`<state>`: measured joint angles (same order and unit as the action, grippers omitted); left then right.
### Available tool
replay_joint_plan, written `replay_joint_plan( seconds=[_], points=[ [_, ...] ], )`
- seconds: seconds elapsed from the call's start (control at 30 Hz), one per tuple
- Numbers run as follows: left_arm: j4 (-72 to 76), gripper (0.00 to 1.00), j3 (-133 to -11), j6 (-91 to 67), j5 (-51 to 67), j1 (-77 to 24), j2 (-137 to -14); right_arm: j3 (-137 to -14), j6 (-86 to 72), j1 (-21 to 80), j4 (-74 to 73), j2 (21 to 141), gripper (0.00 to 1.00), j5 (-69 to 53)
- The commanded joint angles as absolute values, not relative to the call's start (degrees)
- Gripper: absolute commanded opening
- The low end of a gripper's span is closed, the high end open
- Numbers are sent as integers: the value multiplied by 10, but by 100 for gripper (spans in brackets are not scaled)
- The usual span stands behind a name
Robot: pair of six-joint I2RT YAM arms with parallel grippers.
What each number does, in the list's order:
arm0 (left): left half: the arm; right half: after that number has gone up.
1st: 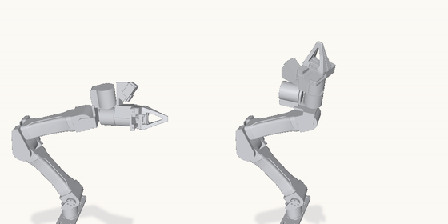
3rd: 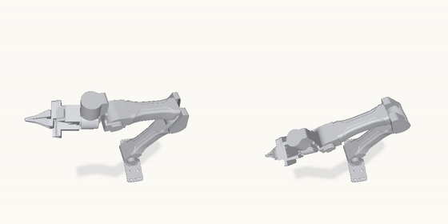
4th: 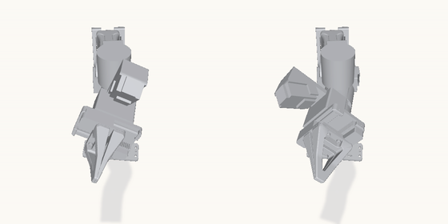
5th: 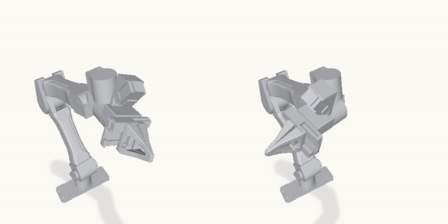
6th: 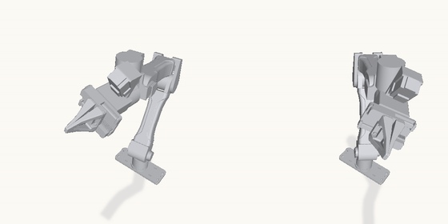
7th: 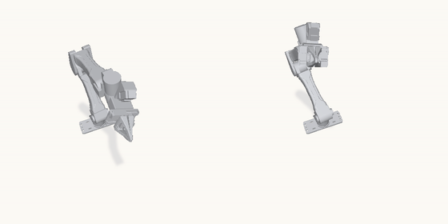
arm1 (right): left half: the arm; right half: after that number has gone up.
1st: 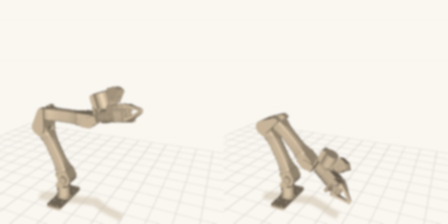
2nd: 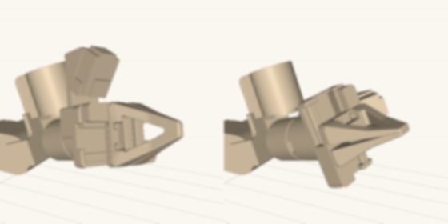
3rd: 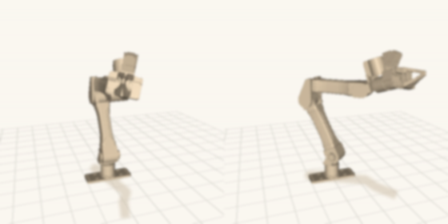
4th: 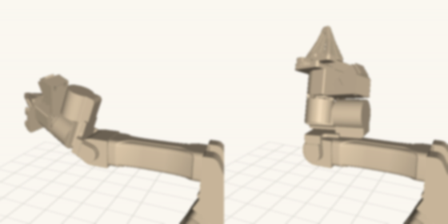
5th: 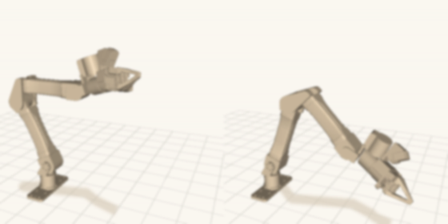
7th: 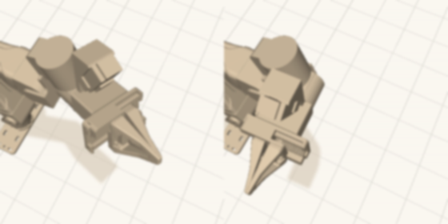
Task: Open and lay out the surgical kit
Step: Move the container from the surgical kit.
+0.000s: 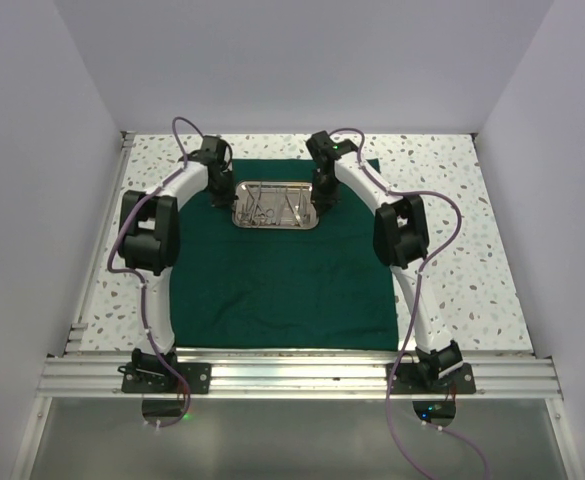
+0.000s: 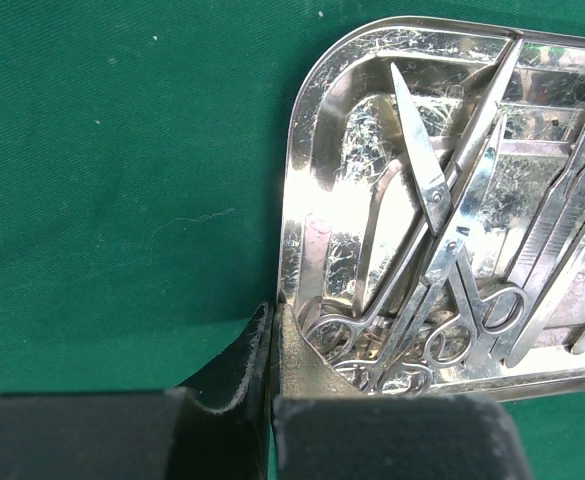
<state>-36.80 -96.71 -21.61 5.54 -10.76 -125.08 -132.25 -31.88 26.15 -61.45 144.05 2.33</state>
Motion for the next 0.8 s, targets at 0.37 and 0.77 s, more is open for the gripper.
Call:
replay_joint_plan(
  seconds=[0.37, 0.77],
  points=[
    [-382, 0, -901, -202, 55, -120, -1147, -1266, -306, 265, -631, 1334, 0, 39],
    [-351, 0, -724, -208, 54, -125, -1005, -1058, -304, 294, -606, 1193, 0, 42]
  ],
)
